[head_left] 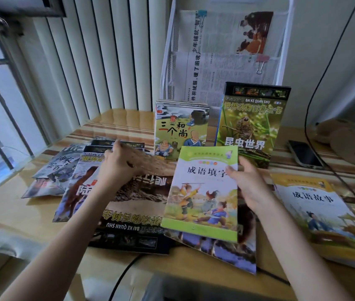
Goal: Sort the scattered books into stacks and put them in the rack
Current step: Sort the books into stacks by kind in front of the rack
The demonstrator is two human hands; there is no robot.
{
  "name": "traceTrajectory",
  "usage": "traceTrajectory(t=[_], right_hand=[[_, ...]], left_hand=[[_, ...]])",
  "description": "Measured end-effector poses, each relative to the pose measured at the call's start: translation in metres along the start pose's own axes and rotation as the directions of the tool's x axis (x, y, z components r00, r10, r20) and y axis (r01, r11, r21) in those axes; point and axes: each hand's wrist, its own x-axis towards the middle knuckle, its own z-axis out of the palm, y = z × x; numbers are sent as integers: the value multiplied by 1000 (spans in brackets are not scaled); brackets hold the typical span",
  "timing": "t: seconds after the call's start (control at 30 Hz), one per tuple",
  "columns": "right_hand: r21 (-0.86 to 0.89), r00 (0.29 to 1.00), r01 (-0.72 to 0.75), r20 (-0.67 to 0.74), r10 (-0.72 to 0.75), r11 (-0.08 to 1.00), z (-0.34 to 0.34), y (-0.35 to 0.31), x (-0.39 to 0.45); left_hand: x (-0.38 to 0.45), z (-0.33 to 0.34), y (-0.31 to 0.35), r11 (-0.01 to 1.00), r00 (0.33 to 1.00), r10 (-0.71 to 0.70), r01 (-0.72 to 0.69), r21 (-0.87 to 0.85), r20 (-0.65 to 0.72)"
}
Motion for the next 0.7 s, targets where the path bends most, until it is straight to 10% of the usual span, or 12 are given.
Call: traceTrajectory(t=[0.33, 0.5, 0.6, 0.7], right_hand=[[-411, 904, 49, -370, -215, 911, -185, -5, 42], [-882, 893, -358, -419, -165, 306, -188, 40, 46], [-896, 877, 0, -213, -431, 444, -143, 24, 24], [-459, 960, 256, 17, -279, 851, -78, -6, -10]], left_hand=[[13, -30, 100, 886, 919, 388, -393, -247, -70], [3, -33, 143, 796, 922, 381, -287, -533, 73], [4, -26, 153, 747, 950, 292, -157, -646, 107], [12, -10, 154, 623, 981, 125, 37, -781, 146]])
